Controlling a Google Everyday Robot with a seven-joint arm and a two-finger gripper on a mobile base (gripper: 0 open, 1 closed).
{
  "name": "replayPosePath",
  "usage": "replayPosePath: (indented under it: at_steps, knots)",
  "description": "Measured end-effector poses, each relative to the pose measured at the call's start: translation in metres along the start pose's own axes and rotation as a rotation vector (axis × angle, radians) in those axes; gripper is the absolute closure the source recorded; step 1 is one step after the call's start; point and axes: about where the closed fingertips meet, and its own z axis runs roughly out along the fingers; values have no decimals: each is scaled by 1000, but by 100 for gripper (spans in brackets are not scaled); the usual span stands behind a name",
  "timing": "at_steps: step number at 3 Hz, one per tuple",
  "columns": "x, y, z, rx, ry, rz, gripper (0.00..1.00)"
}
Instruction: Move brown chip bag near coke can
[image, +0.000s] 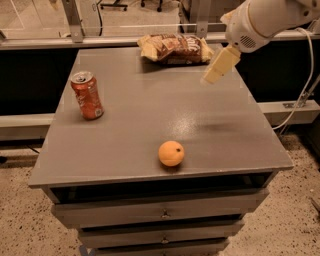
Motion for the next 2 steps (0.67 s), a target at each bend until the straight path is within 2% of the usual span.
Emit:
replayPosePath:
  at_steps: [2]
  knots:
    - [-21, -63, 90, 117, -235, 164, 0]
